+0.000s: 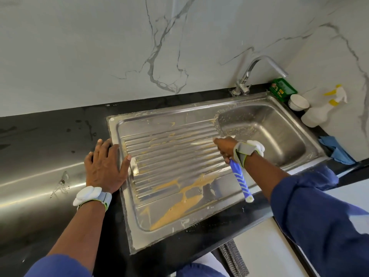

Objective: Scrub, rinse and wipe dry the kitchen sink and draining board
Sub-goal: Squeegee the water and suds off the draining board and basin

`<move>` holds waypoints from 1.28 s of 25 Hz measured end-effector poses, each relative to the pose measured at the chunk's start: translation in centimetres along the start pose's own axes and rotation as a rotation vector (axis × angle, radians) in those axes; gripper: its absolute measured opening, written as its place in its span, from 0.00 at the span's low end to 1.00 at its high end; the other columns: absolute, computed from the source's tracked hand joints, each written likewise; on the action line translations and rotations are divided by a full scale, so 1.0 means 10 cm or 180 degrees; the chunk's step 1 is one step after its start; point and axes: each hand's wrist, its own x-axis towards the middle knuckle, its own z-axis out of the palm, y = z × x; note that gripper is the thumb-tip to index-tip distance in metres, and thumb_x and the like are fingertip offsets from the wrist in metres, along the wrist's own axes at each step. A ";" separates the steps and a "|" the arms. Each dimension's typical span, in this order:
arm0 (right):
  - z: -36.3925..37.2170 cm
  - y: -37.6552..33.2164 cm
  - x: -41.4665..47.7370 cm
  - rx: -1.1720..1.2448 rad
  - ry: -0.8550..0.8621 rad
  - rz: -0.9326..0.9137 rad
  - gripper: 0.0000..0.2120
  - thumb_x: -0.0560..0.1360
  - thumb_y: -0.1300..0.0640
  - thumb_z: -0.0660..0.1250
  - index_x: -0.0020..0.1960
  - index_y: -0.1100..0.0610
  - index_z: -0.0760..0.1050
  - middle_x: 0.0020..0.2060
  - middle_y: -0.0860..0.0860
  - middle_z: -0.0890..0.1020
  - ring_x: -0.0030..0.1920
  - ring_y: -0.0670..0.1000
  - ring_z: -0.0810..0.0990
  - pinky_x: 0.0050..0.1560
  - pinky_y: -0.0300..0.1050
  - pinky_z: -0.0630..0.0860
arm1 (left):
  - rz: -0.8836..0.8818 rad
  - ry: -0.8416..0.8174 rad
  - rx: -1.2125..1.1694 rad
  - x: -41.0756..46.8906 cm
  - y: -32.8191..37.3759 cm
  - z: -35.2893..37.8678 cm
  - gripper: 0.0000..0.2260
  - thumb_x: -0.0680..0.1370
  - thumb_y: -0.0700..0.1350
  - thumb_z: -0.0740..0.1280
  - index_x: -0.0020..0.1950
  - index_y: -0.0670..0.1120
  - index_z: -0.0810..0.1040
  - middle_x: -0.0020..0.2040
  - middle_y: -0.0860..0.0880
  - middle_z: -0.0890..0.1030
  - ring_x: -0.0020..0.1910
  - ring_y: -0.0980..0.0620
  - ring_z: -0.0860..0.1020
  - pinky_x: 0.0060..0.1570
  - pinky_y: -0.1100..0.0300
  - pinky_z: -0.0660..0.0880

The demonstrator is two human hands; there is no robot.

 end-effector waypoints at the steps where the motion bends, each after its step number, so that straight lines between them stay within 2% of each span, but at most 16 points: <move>1: 0.00 -0.10 0.10 -0.0006 0.0045 -0.0034 0.19 0.81 0.48 0.60 0.37 0.59 0.68 0.25 0.54 0.67 0.17 0.50 0.62 0.23 0.37 0.64 | 0.0001 0.0000 0.0014 0.01 0.00 0.01 0.29 0.81 0.65 0.52 0.67 0.45 0.75 0.75 0.43 0.71 0.80 0.40 0.61 0.70 0.38 0.64; 5: 0.11 -0.07 0.47 -0.0190 -0.0100 0.0128 0.21 0.80 0.43 0.58 0.39 0.59 0.70 0.27 0.55 0.70 0.21 0.52 0.66 0.27 0.42 0.68 | -0.0016 -0.0036 0.0043 0.03 -0.02 0.03 0.29 0.81 0.65 0.52 0.68 0.46 0.75 0.75 0.43 0.71 0.80 0.40 0.62 0.70 0.38 0.64; 8: 0.19 0.03 0.55 -0.0791 -0.0018 0.0085 0.26 0.81 0.36 0.55 0.38 0.56 0.69 0.25 0.53 0.74 0.23 0.53 0.74 0.30 0.42 0.72 | -0.0024 -0.0088 0.0082 0.05 -0.04 0.04 0.29 0.81 0.65 0.51 0.70 0.46 0.73 0.76 0.44 0.70 0.80 0.41 0.61 0.71 0.38 0.63; 9: 0.23 0.04 0.53 -0.1026 0.0050 0.0069 0.27 0.81 0.35 0.53 0.43 0.58 0.73 0.27 0.52 0.78 0.27 0.52 0.78 0.35 0.44 0.74 | -0.0038 -0.0109 0.0094 0.06 -0.03 0.05 0.30 0.81 0.66 0.50 0.71 0.46 0.72 0.76 0.44 0.70 0.80 0.41 0.61 0.71 0.38 0.63; 10: 0.28 0.05 0.50 -0.1186 0.0229 0.0013 0.28 0.82 0.36 0.53 0.54 0.61 0.74 0.37 0.55 0.83 0.38 0.53 0.83 0.44 0.47 0.76 | -0.0048 -0.0139 0.0090 0.07 -0.03 0.05 0.31 0.81 0.66 0.50 0.73 0.46 0.71 0.76 0.43 0.70 0.80 0.41 0.61 0.71 0.38 0.63; 11: 0.33 0.06 0.45 -0.1253 0.0539 -0.0118 0.29 0.82 0.38 0.56 0.67 0.63 0.68 0.51 0.60 0.83 0.50 0.59 0.83 0.53 0.51 0.77 | -0.0053 -0.0156 0.0066 0.08 -0.03 0.05 0.32 0.81 0.67 0.49 0.74 0.46 0.70 0.76 0.43 0.70 0.80 0.42 0.61 0.72 0.38 0.63; 12: 0.38 0.11 0.42 -0.1272 0.0891 -0.0383 0.30 0.82 0.41 0.58 0.74 0.61 0.59 0.59 0.64 0.80 0.56 0.64 0.80 0.56 0.55 0.76 | -0.0062 -0.0149 0.0038 0.08 -0.03 0.06 0.32 0.81 0.67 0.49 0.75 0.46 0.69 0.77 0.43 0.69 0.80 0.42 0.60 0.72 0.38 0.63; 13: 0.41 0.16 0.34 -0.1259 0.1111 -0.0706 0.29 0.82 0.45 0.61 0.76 0.58 0.55 0.60 0.65 0.78 0.57 0.67 0.79 0.54 0.57 0.76 | -0.0072 -0.0132 0.0029 0.08 -0.04 0.06 0.33 0.81 0.67 0.49 0.75 0.45 0.69 0.77 0.43 0.70 0.80 0.42 0.61 0.72 0.38 0.63; 15: 0.40 0.24 0.27 -0.1455 0.1068 -0.1250 0.24 0.82 0.51 0.61 0.76 0.54 0.61 0.60 0.63 0.78 0.57 0.66 0.79 0.53 0.55 0.75 | -0.0089 -0.0135 0.0050 0.08 -0.04 0.06 0.32 0.81 0.66 0.49 0.75 0.45 0.69 0.76 0.43 0.70 0.80 0.42 0.61 0.72 0.38 0.63; 17: 0.32 0.27 0.32 -0.1563 0.1032 -0.1459 0.20 0.81 0.54 0.62 0.72 0.54 0.72 0.63 0.59 0.80 0.63 0.61 0.78 0.59 0.50 0.74 | -0.0092 -0.0170 0.0069 0.09 -0.04 0.06 0.32 0.81 0.67 0.49 0.74 0.46 0.70 0.76 0.43 0.70 0.80 0.41 0.61 0.73 0.37 0.62; 18: 0.29 0.25 0.34 -0.1490 0.1087 -0.1514 0.19 0.81 0.54 0.62 0.71 0.54 0.74 0.64 0.57 0.80 0.65 0.59 0.77 0.62 0.48 0.74 | -0.0092 -0.0175 0.0079 0.09 -0.04 0.06 0.32 0.81 0.67 0.49 0.74 0.46 0.70 0.77 0.43 0.70 0.80 0.41 0.61 0.73 0.37 0.62; 20: 0.23 0.17 0.33 -0.1657 0.1122 -0.1573 0.19 0.82 0.50 0.60 0.72 0.49 0.74 0.64 0.53 0.81 0.65 0.58 0.77 0.62 0.49 0.74 | -0.0078 -0.0165 0.0095 0.10 -0.04 0.06 0.32 0.81 0.67 0.49 0.74 0.46 0.70 0.77 0.43 0.69 0.80 0.41 0.61 0.73 0.37 0.61; 22: 0.25 0.13 0.32 -0.2224 0.0968 -0.1698 0.21 0.83 0.48 0.56 0.75 0.45 0.69 0.63 0.54 0.81 0.63 0.60 0.78 0.60 0.52 0.75 | -0.0085 -0.0164 0.0105 0.09 -0.04 0.07 0.32 0.82 0.67 0.49 0.74 0.46 0.71 0.77 0.43 0.69 0.80 0.41 0.61 0.73 0.37 0.62; 25: 0.32 0.13 0.26 -0.2615 0.0773 -0.1630 0.23 0.84 0.52 0.54 0.78 0.48 0.62 0.60 0.57 0.82 0.60 0.62 0.80 0.57 0.54 0.78 | -0.0100 -0.0151 0.0074 0.08 -0.04 0.07 0.32 0.82 0.66 0.49 0.73 0.46 0.71 0.77 0.43 0.69 0.80 0.41 0.61 0.73 0.37 0.62; 28: 0.34 0.12 0.21 -0.2793 0.0705 -0.1551 0.24 0.82 0.54 0.55 0.78 0.52 0.62 0.59 0.59 0.81 0.59 0.63 0.80 0.55 0.54 0.77 | -0.0138 -0.0131 0.0099 0.08 -0.05 0.06 0.32 0.82 0.67 0.49 0.73 0.46 0.72 0.77 0.43 0.69 0.80 0.40 0.61 0.73 0.38 0.62; 32: 0.23 0.31 0.07 -0.3082 0.0511 -0.1530 0.23 0.82 0.53 0.55 0.77 0.51 0.63 0.58 0.59 0.81 0.58 0.63 0.80 0.55 0.54 0.77 | -0.0168 -0.0140 0.0061 0.08 -0.06 0.05 0.31 0.82 0.66 0.49 0.72 0.46 0.72 0.77 0.43 0.69 0.80 0.40 0.61 0.73 0.38 0.62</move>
